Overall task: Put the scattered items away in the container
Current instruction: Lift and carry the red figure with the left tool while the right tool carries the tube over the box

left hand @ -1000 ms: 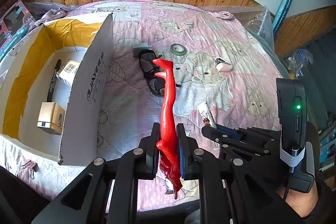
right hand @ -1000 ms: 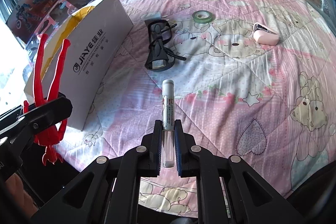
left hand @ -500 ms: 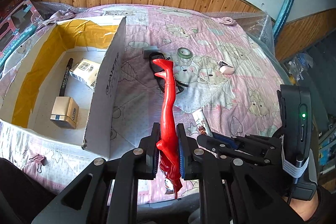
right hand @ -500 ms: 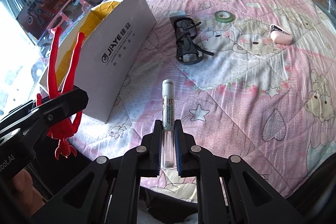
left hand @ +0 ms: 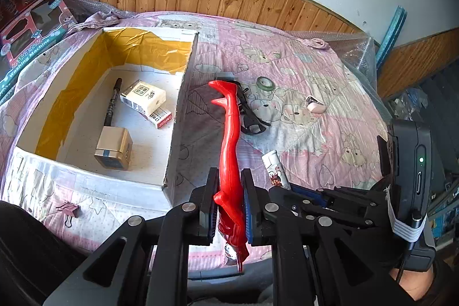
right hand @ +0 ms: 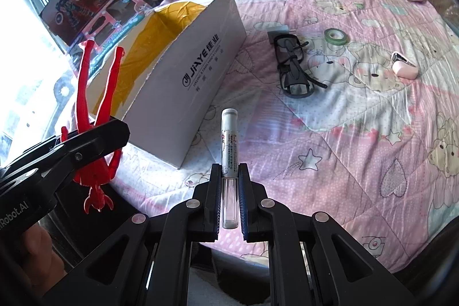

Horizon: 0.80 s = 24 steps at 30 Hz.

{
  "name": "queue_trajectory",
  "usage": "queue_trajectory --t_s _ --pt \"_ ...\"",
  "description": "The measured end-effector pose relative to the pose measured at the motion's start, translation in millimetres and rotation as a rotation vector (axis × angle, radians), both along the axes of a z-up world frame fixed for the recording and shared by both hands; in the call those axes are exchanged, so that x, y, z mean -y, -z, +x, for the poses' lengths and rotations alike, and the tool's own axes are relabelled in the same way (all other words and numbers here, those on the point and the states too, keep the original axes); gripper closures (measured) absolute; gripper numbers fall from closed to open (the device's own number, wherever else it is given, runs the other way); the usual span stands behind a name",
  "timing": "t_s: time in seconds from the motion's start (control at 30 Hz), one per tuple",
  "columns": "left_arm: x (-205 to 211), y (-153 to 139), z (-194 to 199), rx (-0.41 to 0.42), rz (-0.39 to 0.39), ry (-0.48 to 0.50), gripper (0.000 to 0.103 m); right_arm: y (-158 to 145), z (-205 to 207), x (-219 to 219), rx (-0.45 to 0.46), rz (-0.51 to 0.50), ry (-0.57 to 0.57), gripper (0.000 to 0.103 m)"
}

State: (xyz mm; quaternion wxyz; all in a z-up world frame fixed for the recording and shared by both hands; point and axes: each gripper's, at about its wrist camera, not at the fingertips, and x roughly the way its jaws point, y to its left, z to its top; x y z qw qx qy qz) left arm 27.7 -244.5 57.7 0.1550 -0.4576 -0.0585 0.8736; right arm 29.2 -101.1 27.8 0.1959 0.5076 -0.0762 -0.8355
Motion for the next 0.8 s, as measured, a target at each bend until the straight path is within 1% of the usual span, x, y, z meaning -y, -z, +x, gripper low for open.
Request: queue_trajectory --t_s 0.8 --pt "58.0 -30.5 -0.2 -0.050 0.061 -0.093 0.088 -46.2 -2.6 53.1 -0.076 -0.024 -0.101 0.092"
